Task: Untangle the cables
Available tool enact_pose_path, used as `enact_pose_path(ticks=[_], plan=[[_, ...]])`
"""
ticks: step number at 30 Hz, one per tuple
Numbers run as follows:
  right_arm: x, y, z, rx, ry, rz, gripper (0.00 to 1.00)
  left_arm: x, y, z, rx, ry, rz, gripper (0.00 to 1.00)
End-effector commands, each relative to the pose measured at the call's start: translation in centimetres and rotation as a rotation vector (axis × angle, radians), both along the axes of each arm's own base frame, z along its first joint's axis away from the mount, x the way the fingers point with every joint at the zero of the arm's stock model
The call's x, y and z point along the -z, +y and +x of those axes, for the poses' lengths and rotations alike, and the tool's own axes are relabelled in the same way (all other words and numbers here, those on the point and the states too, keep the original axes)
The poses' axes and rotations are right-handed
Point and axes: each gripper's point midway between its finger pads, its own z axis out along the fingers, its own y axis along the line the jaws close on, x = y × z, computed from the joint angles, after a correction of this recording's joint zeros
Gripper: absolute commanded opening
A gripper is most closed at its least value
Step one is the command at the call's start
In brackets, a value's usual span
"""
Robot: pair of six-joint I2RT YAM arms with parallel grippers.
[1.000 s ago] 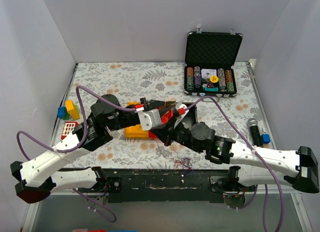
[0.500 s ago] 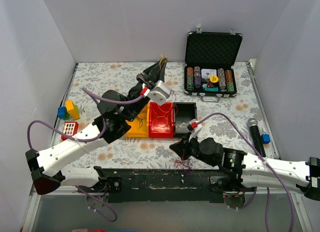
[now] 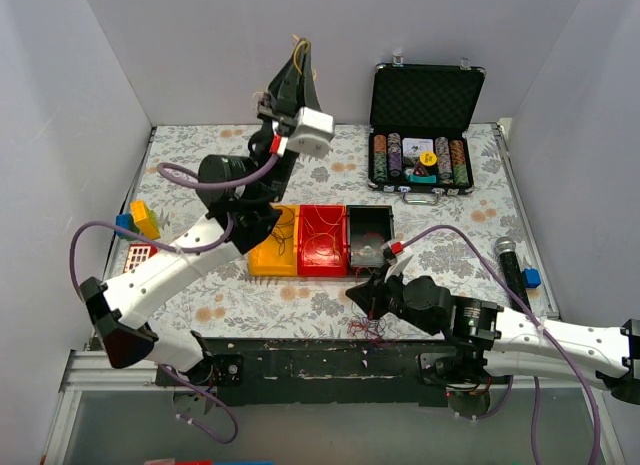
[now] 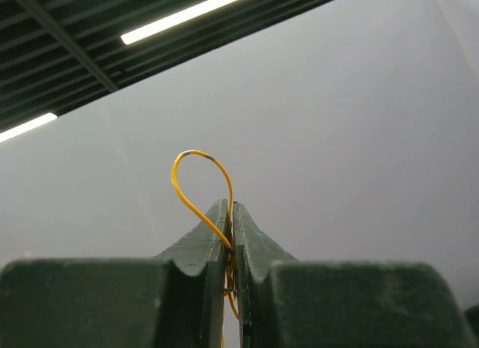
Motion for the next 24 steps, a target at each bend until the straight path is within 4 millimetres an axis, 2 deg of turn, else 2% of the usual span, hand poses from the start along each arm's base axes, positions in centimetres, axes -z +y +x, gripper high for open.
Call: enact_pose_path(ticks=[1, 3, 5, 6, 8, 11, 13, 15, 17, 20, 24], plan=[[-0.5, 0.1, -0.3, 0.014, 0.040, 0.031, 0.01, -6.0, 4.1, 1.1, -0.099, -0.128, -0.124, 0.00], [0.3, 0.4, -1.1, -0.008, 0.069, 0.048, 0.01, -7.7, 5.2, 2.2, -0.114, -0.149, -0.149, 0.00], [0.5, 0.6, -1.6, -0.013, 0.072, 0.045, 0.01, -8.3, 5.8, 3.5, -0.128, -0.146, -0.163, 0.00], [0.0, 0.6, -1.5, -0.011, 0.059, 0.043, 0.01, -8.4, 5.9, 3.8, -0.119, -0.136, -0.167, 0.00], [-1.9, 0.8, -1.0, -0.002, 0.014, 0.046, 0.01, -7.1, 5.0, 4.4, -0.073, -0.085, -0.129, 0.00], [-6.5, 1.2, 0.0, 0.015, -0.077, 0.077, 0.01, -3.4, 2.9, 3.9, 0.068, 0.015, -0.032, 0.00], [-9.6, 1.4, 0.7, 0.026, -0.137, 0.096, 0.01, 0.1, 1.3, 3.3, 0.167, 0.094, 0.048, 0.00], [-12.5, 1.4, 1.1, 0.033, -0.196, 0.107, 0.01, 3.3, -0.4, 2.2, 0.306, 0.196, 0.098, 0.01], [-15.2, 1.5, 1.4, 0.032, -0.246, 0.119, 0.01, 5.7, -1.1, 1.0, 0.383, 0.255, 0.157, 0.00], [-17.8, 1.4, 1.5, 0.029, -0.287, 0.142, 0.01, 9.7, -2.1, 0.0, 0.481, 0.360, 0.198, 0.00], [-19.3, 1.0, 1.9, 0.044, -0.327, 0.137, 0.01, 13.5, -3.0, -0.6, 0.564, 0.496, 0.215, 0.00]])
